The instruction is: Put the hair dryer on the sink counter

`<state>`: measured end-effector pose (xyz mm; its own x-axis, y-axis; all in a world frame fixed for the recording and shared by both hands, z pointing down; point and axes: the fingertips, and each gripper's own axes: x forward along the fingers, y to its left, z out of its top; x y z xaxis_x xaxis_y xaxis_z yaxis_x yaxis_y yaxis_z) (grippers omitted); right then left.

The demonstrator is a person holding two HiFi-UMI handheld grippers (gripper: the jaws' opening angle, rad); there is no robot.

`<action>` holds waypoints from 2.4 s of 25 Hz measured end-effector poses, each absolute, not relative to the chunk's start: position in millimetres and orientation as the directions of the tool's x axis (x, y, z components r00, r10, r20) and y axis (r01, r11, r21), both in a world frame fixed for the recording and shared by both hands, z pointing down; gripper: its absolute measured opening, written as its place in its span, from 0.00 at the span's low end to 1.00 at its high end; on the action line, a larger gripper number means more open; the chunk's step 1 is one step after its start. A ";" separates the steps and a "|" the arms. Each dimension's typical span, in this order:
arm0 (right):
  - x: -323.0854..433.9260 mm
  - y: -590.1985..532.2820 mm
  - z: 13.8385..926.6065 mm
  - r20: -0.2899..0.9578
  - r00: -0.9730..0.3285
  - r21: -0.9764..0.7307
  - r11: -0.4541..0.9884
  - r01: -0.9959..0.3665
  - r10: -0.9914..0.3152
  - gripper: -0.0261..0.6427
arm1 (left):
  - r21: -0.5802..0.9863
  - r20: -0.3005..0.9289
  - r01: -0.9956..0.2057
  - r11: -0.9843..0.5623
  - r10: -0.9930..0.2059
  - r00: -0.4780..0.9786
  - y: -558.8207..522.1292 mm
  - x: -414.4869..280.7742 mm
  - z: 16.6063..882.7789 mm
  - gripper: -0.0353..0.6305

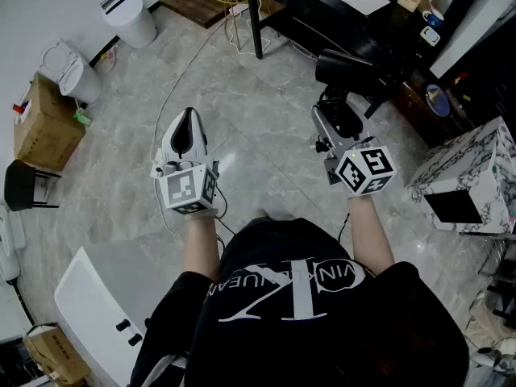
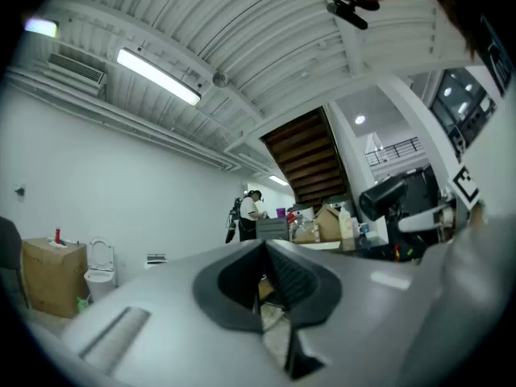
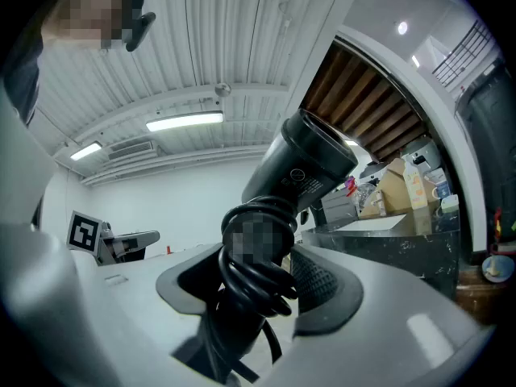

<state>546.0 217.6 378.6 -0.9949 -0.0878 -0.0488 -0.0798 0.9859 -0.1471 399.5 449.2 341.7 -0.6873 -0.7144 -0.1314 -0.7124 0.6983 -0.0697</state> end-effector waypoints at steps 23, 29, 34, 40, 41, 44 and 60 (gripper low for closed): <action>528.1 185.7 401.3 -0.025 -0.995 -0.166 0.982 -0.095 -0.100 0.44 | -0.044 -0.104 -0.705 0.707 -0.706 -0.701 422.7 373.1 376.5 0.05; 460.0 154.4 399.7 -0.022 -0.994 -0.170 0.980 -0.102 -0.107 0.44 | -0.047 -0.099 -0.713 0.700 -0.713 -0.694 389.7 302.4 372.7 0.05; 393.1 131.3 398.8 -0.013 -0.995 -0.173 0.981 -0.094 -0.098 0.44 | -0.042 -0.079 -0.710 0.703 -0.711 -0.699 365.4 229.4 374.2 0.05; 313.1 103.5 406.0 0.013 -0.993 -0.207 0.971 -0.118 -0.118 0.44 | -0.050 -0.055 -0.729 0.683 -0.731 -0.680 331.5 148.1 377.2 0.05; 300.2 100.2 407.8 0.017 -0.993 -0.213 0.969 -0.122 -0.121 0.44 | -0.051 -0.049 -0.729 0.682 -0.731 -0.681 327.8 134.7 376.5 0.05; 261.8 89.5 410.6 0.021 -0.991 -0.230 0.964 -0.131 -0.129 0.44 | -0.053 -0.022 -0.730 0.681 -0.732 -0.681 316.8 94.3 375.9 0.05; 148.3 47.9 410.6 0.040 -0.985 -0.257 0.951 -0.172 -0.168 0.44 | -0.035 -0.030 -0.761 0.647 -0.762 -0.647 272.3 -26.7 387.7 0.05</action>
